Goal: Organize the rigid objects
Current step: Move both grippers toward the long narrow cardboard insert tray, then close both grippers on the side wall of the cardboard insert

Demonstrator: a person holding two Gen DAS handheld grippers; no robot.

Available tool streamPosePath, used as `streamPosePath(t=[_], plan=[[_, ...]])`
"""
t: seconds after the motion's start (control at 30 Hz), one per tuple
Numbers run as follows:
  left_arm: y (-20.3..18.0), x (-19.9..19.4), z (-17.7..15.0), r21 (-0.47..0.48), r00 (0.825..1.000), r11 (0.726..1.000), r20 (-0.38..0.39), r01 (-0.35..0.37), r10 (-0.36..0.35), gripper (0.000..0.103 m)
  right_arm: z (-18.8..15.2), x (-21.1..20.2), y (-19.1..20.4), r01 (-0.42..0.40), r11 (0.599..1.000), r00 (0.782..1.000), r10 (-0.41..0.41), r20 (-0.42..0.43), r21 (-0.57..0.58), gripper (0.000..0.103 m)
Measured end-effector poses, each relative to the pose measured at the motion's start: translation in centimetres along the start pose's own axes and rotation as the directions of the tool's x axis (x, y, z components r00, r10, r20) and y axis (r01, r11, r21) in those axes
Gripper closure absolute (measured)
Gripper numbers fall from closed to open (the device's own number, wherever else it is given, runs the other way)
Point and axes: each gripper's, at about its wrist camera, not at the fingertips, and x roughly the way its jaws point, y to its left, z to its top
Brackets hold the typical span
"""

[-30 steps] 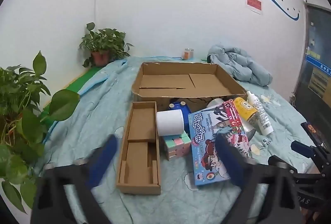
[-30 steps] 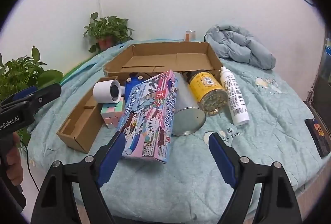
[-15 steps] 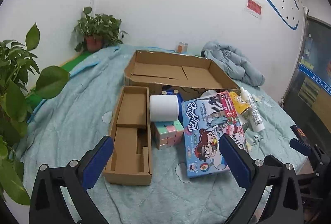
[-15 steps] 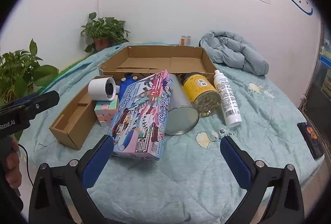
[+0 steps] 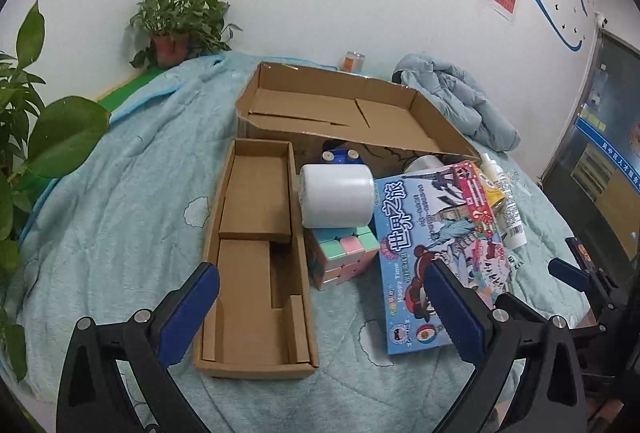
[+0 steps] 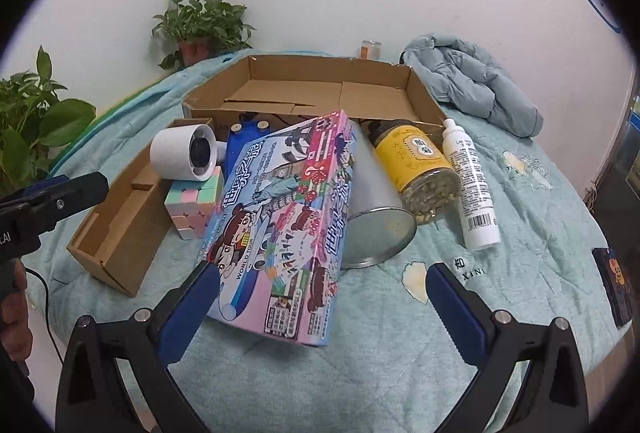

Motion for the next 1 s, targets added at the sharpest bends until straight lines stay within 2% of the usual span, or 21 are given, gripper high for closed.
streamPosePath(t=[0.2, 0.37, 0.43, 0.5, 0.53, 0.63, 0.7, 0.8, 0.83, 0.87, 1.0], plan=[[1.3, 1.1, 0.2, -0.005, 1.000, 1.000, -0.004, 0.008, -0.008, 0.001, 0.7, 1.2, 1.4, -0.011, 0.999, 1.000, 0.010, -0.020, -0.049, 0.001], [3.4, 1.2, -0.3, -0.048, 1.000, 0.999, -0.012, 0.001, -0.001, 0.001, 1.3, 0.4, 2.6, -0.049, 0.996, 0.997, 0.053, 0.050, -0.077, 0.001], [4.6, 1.1, -0.5, -0.071, 1.000, 0.997, -0.014, -0.013, 0.012, 0.001, 1.6, -0.4, 3.2, -0.107, 0.991, 0.988, 0.115, 0.108, -0.077, 0.001], [5.6, 1.0, -0.7, -0.077, 0.999, 0.997, -0.022, -0.031, 0.029, 0.001, 1.8, -1.7, 3.8, -0.211, 0.975, 0.959, 0.221, 0.178, -0.073, 0.001], [6.0, 1.0, -0.8, -0.072, 0.999, 0.997, -0.024, -0.032, 0.030, 0.001, 1.8, -2.0, 4.1, -0.219, 0.973, 0.953, 0.229, 0.198, -0.072, 0.001], [7.1, 1.3, -1.1, -0.080, 0.999, 0.997, -0.051, -0.005, 0.001, 0.001, 2.0, -1.8, 6.3, -0.154, 0.982, 0.963, 0.173, 0.208, -0.106, 0.001], [7.9, 1.8, -1.4, -0.109, 0.996, 0.993, -0.079, 0.038, -0.046, 0.003, 1.9, -0.7, 7.9, -0.147, 0.979, 0.973, 0.169, 0.157, -0.139, 0.001], [8.7, 3.1, -1.9, -0.139, 0.986, 0.987, -0.137, 0.076, -0.096, 0.018, 1.6, 0.5, 9.6, -0.262, 0.956, 0.960, 0.272, 0.060, -0.135, 0.001], [9.4, 3.7, -2.1, -0.167, 0.980, 0.982, -0.159, 0.092, -0.118, 0.027, 1.6, 0.8, 10.0, -0.281, 0.950, 0.956, 0.289, 0.044, -0.135, 0.001], [9.7, 4.0, -2.3, -0.182, 0.977, 0.978, -0.168, 0.100, -0.131, 0.035, 1.7, 1.1, 10.5, -0.274, 0.952, 0.959, 0.281, 0.033, -0.138, 0.001], [11.4, 5.3, -2.9, -0.243, 0.966, 0.962, -0.193, 0.125, -0.175, 0.047, 2.0, 2.4, 11.8, -0.300, 0.946, 0.954, 0.300, -0.016, -0.122, 0.002]])
